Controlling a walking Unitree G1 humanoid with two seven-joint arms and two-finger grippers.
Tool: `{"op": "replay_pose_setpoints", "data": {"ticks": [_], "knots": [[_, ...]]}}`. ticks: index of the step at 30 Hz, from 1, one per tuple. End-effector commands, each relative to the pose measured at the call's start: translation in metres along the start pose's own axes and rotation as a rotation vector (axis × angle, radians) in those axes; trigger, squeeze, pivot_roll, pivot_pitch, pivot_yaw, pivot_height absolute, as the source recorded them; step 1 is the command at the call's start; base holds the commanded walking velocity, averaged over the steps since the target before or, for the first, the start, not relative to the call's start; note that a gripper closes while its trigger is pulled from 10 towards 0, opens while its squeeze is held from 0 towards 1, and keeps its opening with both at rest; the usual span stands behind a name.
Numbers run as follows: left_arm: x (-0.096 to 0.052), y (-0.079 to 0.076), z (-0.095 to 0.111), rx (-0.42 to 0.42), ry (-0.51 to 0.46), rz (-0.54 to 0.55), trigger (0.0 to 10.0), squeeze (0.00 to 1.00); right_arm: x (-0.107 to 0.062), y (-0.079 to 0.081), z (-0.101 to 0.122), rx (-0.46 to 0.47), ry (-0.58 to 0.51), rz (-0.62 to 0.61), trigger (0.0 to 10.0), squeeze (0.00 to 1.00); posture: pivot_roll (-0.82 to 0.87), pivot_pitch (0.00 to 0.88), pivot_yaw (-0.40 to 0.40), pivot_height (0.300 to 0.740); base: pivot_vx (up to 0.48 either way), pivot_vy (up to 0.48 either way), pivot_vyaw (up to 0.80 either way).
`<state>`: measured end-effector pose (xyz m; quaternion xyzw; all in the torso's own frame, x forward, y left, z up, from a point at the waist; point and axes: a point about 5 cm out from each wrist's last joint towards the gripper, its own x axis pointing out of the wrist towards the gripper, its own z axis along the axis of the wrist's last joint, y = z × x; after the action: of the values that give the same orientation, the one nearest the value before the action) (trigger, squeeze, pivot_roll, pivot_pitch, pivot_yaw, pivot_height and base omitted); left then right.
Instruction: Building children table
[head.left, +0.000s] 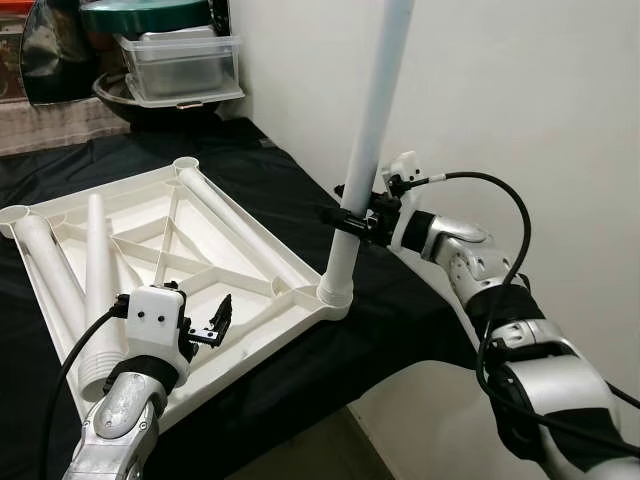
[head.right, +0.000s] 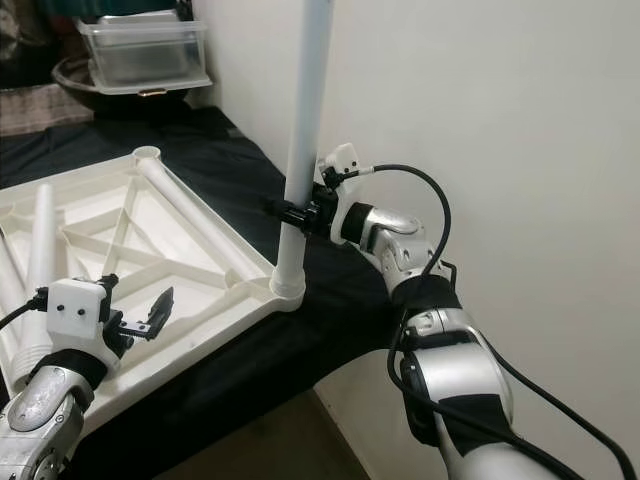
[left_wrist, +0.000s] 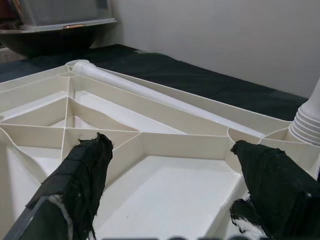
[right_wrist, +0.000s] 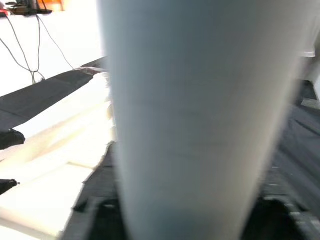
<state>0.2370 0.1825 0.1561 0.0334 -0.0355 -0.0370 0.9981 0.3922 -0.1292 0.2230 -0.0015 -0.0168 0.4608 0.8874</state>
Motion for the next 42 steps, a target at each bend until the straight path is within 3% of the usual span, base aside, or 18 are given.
{"op": "replay_pose_setpoints", "data": {"ticks": [1,9,13,14,17,18,19,21,22,23,31,32,33,34,35,36,37,42], "knots": [[0.0,-0.003,-0.002,-0.006,0.001,-0.002,10.0,0.0,-0.005,-0.005,-0.002,0.0,0.002,-0.027,0.0,0.0,0.06,0.0,-0.111,0.74,0.0,0.0,0.0],[0.0,-0.002,-0.001,0.0,-0.005,-0.006,10.0,0.0,-0.007,-0.011,-0.009,0.041,-0.008,-0.117,0.0,0.0,0.07,0.0,-0.11,0.74,0.0,0.0,0.0],[-0.001,-0.001,-0.001,0.003,-0.005,-0.005,10.0,0.0,-0.007,-0.02,-0.021,0.058,0.075,-0.381,0.0,0.0,0.07,0.0,-0.118,0.74,0.0,0.0,0.0],[-0.002,0.0,-0.001,0.004,-0.004,0.0,10.0,0.0,-0.006,-0.021,-0.027,0.112,0.1,-0.491,0.0,0.0,0.08,0.0,-0.118,0.74,0.0,0.0,0.0],[-0.003,0.001,-0.001,0.005,-0.002,0.005,10.0,0.0,-0.003,-0.016,-0.035,0.161,0.122,-0.585,0.0,0.0,0.06,0.0,-0.107,0.74,0.0,0.0,0.0],[-0.003,0.001,-0.002,0.005,0.001,0.009,10.0,0.0,0.004,-0.005,-0.044,0.258,0.132,-0.666,0.0,0.0,0.06,0.0,-0.104,0.74,0.0,0.0,0.0],[-0.003,0.001,-0.002,0.005,0.001,0.009,10.0,0.0,0.004,-0.005,-0.044,0.258,0.132,-0.666,0.0,0.0,0.06,0.0,-0.104,0.74,0.0,0.0,0.0],[0.0,0.0,-0.001,0.003,0.001,0.005,10.0,0.0,0.025,0.032,-0.052,0.365,0.145,-0.739,0.0,0.0,0.06,0.0,-0.086,0.74,0.0,0.0,0.0],[0.0,0.0,-0.001,0.003,0.001,0.005,10.0,0.0,0.025,0.032,-0.052,0.365,0.145,-0.739,0.0,0.0,0.06,0.0,-0.086,0.74,0.0,0.0,0.0],[0.002,-0.001,0.0,0.006,-0.002,-0.005,10.0,0.0,0.037,0.049,-0.049,0.396,0.147,-0.713,0.0,0.0,0.05,0.0,-0.08,0.74,0.0,0.0,0.0],[0.006,0.001,0.002,0.012,-0.013,-0.003,10.0,0.0,0.057,0.065,-0.036,0.345,0.119,-0.673,0.0,0.0,0.05,0.0,-0.094,0.74,0.0,0.0,0.0],[0.006,0.001,0.001,0.01,-0.013,0.002,10.0,0.0,0.057,0.065,-0.036,0.33,0.128,-0.657,9.0,0.0,0.05,0.0,-0.094,0.74,0.0,0.0,0.0],[0.005,0.001,0.001,0.008,-0.011,0.004,10.0,0.0,0.054,0.066,-0.034,0.321,0.135,-0.655,10.0,0.0,0.05,0.0,-0.094,0.74,0.0,0.0,0.0],[0.005,0.001,0.001,0.008,-0.011,0.004,10.0,0.0,0.054,0.066,-0.034,0.321,0.135,-0.655,10.0,0.0,0.05,0.0,-0.094,0.74,0.0,0.0,0.0],[0.004,0.0,0.0,0.005,-0.01,0.004,10.0,0.0,0.051,0.065,-0.03,0.307,0.107,-0.642,10.0,0.65,0.04,0.0,-0.091,0.74,0.0,0.0,0.0],[0.004,0.0,0.0,0.005,-0.01,0.004,10.0,0.0,0.051,0.065,-0.03,0.307,0.107,-0.642,10.0,0.65,0.04,0.0,-0.091,0.74,0.0,0.0,0.0],[0.004,-0.001,0.0,0.003,-0.008,0.002,10.0,0.0,0.046,0.061,-0.024,0.303,0.072,-0.632,10.0,1.0,0.04,0.0,-0.091,0.74,0.0,0.0,0.0],[0.004,-0.002,-0.001,0.001,-0.007,-0.003,10.0,0.0,0.035,0.055,-0.006,0.278,-0.001,-0.599,10.0,1.0,0.04,0.0,-0.091,0.74,0.0,0.0,0.0]]}}
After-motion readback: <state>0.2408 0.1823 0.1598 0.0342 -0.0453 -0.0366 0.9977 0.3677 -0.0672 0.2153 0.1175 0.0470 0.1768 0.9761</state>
